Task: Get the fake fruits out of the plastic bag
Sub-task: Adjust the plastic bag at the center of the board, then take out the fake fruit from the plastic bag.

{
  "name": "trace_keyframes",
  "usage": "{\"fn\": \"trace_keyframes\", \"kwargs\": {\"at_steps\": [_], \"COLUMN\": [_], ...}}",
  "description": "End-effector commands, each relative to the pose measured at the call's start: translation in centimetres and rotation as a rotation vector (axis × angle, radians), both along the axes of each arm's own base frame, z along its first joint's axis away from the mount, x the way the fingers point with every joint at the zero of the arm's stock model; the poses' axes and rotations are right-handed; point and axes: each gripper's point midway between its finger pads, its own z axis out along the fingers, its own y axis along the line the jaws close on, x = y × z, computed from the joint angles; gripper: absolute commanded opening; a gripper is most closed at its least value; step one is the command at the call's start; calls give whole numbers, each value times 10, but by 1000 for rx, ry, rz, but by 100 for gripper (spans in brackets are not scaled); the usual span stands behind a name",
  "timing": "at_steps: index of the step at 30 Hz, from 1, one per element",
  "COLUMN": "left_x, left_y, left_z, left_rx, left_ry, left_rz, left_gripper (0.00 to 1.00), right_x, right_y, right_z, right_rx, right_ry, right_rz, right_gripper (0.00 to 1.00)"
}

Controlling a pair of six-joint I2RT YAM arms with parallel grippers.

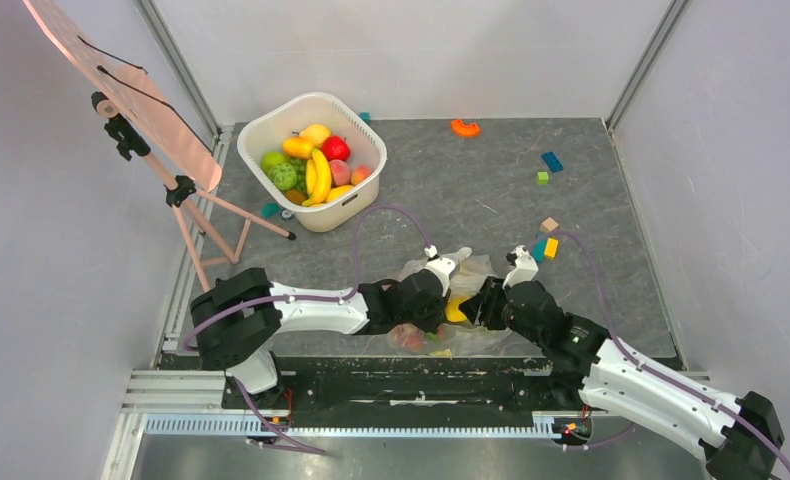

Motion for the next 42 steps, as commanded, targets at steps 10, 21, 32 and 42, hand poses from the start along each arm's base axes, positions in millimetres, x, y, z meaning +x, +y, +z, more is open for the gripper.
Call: {"fn": "trace_keyframes", "kwargs": {"at_steps": [10, 21, 32, 42], "left_x": [-6, -10, -13, -14], "left_y": [-5, -9, -12, -13], "left_z": [13, 14, 11, 9], "left_rx": [-76, -94, -95, -95], "left_ry": [6, 8, 9, 18], "left_rz": [13, -20, -49, -58], "left_gripper": [2, 2, 2, 2], "right_x": [5, 19, 30, 33], "right_y": [4, -3, 10, 19], "right_z": [-23, -38, -27, -18], "right_rx": [123, 142, 135, 154], "right_ry": [129, 137, 121, 102], "right_rz": [-184, -315, -309, -302], "right_gripper": [77, 79, 79, 78]}}
